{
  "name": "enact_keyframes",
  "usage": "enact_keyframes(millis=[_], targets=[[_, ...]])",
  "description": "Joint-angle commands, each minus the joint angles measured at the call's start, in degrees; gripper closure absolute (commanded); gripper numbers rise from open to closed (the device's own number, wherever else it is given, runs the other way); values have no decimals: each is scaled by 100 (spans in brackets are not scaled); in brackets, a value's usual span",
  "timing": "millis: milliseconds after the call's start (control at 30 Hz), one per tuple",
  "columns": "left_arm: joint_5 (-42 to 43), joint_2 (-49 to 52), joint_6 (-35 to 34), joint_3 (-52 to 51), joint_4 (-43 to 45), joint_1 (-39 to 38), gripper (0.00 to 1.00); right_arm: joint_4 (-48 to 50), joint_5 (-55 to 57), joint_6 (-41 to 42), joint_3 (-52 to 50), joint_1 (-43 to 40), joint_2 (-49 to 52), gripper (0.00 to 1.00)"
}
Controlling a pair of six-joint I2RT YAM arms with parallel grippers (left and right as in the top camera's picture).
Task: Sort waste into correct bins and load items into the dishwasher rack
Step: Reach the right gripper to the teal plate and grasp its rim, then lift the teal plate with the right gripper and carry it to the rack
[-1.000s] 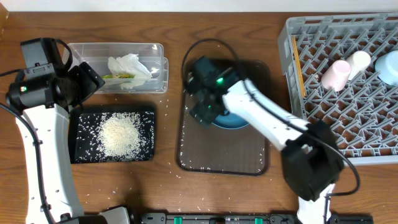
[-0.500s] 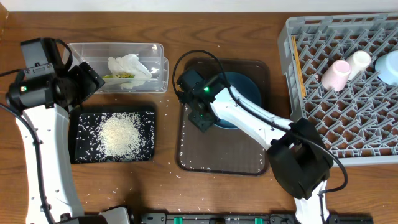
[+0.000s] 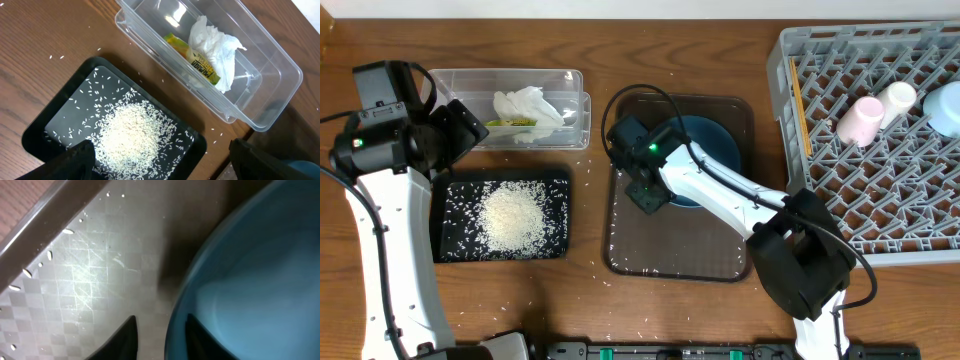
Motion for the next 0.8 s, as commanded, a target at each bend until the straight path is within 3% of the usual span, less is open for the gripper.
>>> enact_keyframes(millis=[0,67,267,500,767], targets=[[-26,-15,-50,68,2,20,12,2,50,140,-28,39,55,85],[-26,-15,-50,68,2,20,12,13,55,181,-26,39,52,99],[-26,-15,-50,68,2,20,12,81,44,391,197,35,42,99],[-26,-15,-50,68,2,20,12,-610,302,391,1401,-166,-192,99],[-26,-15,-50,68,2,20,12,-1113,293,391,2529,-1318,-977,99]])
